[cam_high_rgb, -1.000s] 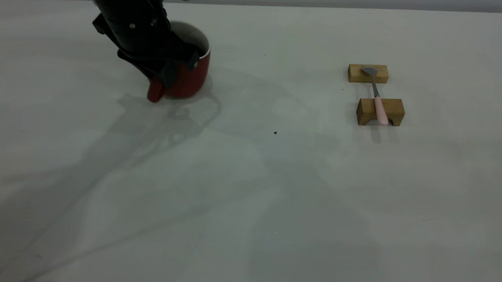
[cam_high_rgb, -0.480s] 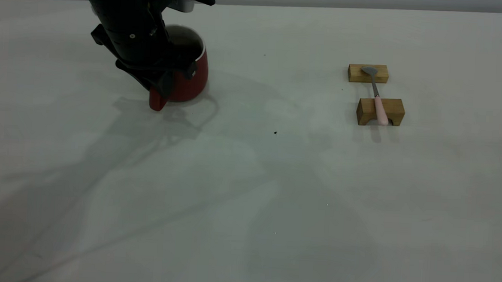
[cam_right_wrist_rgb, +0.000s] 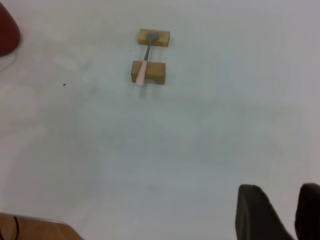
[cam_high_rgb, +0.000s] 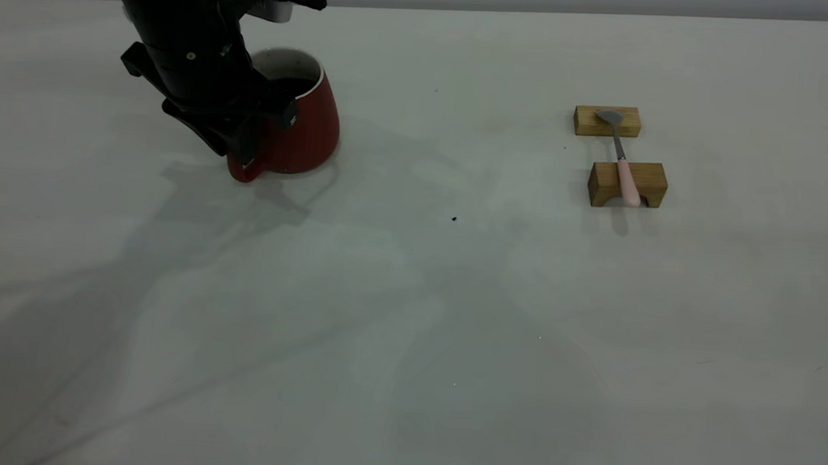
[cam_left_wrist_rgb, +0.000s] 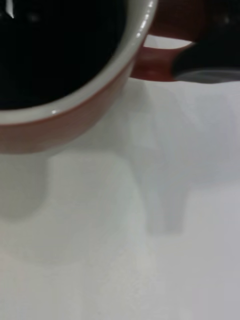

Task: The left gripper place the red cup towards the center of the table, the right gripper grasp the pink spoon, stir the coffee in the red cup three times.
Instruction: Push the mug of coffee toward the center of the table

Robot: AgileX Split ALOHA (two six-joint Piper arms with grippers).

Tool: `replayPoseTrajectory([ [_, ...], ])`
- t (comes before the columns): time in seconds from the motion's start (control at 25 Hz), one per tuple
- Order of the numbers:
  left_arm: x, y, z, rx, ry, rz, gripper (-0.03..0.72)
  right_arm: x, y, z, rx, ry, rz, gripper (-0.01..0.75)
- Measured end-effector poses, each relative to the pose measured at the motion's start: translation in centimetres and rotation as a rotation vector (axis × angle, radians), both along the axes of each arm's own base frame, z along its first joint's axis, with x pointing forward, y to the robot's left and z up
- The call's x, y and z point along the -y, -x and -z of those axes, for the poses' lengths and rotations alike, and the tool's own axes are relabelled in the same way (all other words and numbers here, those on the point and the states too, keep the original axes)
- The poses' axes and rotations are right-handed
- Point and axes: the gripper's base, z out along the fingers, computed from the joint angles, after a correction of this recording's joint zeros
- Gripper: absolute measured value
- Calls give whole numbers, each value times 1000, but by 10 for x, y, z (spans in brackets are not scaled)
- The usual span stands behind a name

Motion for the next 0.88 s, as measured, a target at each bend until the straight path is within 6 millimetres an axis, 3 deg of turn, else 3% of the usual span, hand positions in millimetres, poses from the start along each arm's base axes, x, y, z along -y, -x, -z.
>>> replayPoseTrajectory([
  [0.76,9,4,0,-11,-13,55,249,0,0,0,0,0,0,237],
  [0.88,9,4,0,-13,-14,57,277,0,0,0,0,0,0,237],
])
